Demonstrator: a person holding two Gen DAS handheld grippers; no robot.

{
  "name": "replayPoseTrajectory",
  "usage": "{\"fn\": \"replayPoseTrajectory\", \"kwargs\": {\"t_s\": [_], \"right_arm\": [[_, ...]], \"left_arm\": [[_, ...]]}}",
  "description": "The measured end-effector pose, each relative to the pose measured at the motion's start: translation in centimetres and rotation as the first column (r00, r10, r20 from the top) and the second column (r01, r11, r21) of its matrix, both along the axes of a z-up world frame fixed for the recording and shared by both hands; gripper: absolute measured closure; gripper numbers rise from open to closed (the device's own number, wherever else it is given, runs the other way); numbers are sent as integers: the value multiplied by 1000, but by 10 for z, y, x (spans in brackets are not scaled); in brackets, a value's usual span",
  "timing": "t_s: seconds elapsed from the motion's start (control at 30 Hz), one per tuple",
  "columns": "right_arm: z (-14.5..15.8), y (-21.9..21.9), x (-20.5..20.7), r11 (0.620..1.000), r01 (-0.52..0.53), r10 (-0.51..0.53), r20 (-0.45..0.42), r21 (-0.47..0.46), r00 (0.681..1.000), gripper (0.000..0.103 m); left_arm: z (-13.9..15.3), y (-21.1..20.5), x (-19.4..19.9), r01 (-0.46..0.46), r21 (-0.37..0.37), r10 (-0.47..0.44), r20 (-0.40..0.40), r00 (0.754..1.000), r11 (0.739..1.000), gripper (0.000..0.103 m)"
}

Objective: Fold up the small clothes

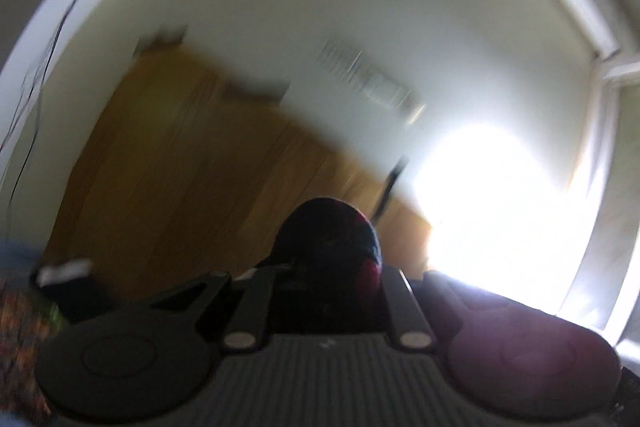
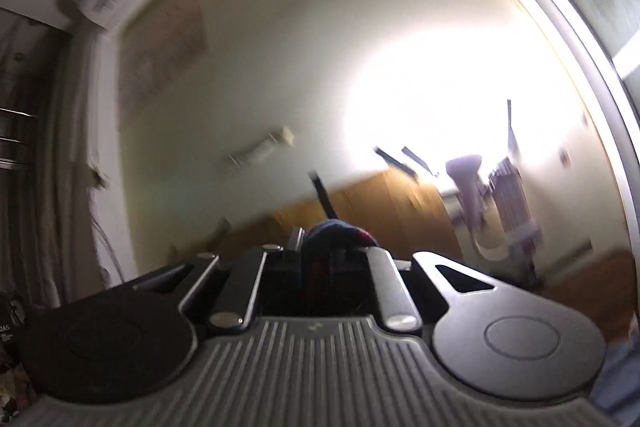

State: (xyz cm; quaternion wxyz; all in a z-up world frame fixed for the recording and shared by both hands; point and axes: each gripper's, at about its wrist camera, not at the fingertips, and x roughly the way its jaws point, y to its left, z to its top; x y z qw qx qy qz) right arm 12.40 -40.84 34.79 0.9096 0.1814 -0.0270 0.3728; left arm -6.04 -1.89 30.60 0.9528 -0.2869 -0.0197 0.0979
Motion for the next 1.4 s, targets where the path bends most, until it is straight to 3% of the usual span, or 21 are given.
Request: {"fn": "replayPoseTrajectory", "kwargs": {"t_s": [0.1,0.17,0.2,0.23,0.27,0.3,0.33,0.37,0.53,0.6,0.67,0.73,0.83,0.87,0.9,0.97,1.0,1.1,1.17,1.3,1.4], "right_arm": [[-56,23,66,997,47,-56,-156,-64,986,89],[-104,46,126,984,96,-135,-274,-151,952,83],[-131,56,154,969,112,-182,-331,-218,926,73],[-162,65,182,944,132,-247,-383,-303,890,71],[-197,69,201,905,159,-332,-422,-395,844,69],[-224,68,211,882,157,-374,-456,-445,807,69],[-247,63,214,891,111,-347,-501,-441,793,69],[-259,59,212,905,70,-305,-528,-419,792,69],[-272,63,201,923,-105,-129,-556,-369,821,69],[-275,82,206,908,-218,-51,-612,-357,789,69],[-287,107,212,861,-315,-44,-675,-399,736,69],[-301,129,218,813,-395,-35,-712,-428,701,70],[-301,159,238,797,-404,-8,-677,-449,736,69],[-301,173,252,809,-412,25,-676,-419,737,69],[-301,187,268,824,-399,33,-669,-403,743,72],[-297,209,300,863,-271,-38,-589,-427,807,71],[-294,213,312,880,-209,-80,-567,-426,820,71],[-286,203,336,928,-151,-101,-618,-341,780,69],[-277,186,333,926,-154,-94,-607,-345,789,69],[-260,127,305,920,-138,-108,-575,-368,811,66],[-256,84,271,896,-111,-160,-544,-431,823,60]], "left_arm": [[-56,2,69,-35,-51,25,-180,983,998,92],[-104,-3,127,-69,-31,55,-324,944,997,66],[-136,-6,159,-95,6,88,-433,897,995,64],[-164,-8,181,-111,27,108,-534,839,993,69],[-198,-5,197,-120,8,96,-644,759,993,80],[-223,-3,199,-116,-58,46,-681,731,992,83],[-247,0,193,-93,-133,-20,-665,747,987,83],[-258,0,186,-88,-148,-31,-657,753,985,81],[-269,-23,173,-68,-29,36,-618,785,997,79],[-267,-38,179,-12,17,20,-621,783,1000,79],[-263,-49,186,48,2,-36,-624,780,999,79],[-264,-56,189,103,-19,-90,-647,757,995,79],[-265,-52,204,178,-72,-179,-678,713,981,79],[-270,-51,219,192,-100,-206,-698,686,976,79],[-272,-52,235,196,-106,-213,-701,681,975,78],[-271,-54,270,208,-39,-173,-711,681,977,78],[-268,-52,285,199,-11,-148,-707,691,980,77],[-262,-37,317,111,30,-61,-682,729,993,77],[-261,-22,330,45,14,-23,-679,733,999,77],[-263,-2,320,14,-120,-90,-654,751,993,74],[-253,-19,294,48,-101,-102,-646,756,994,63]]}}
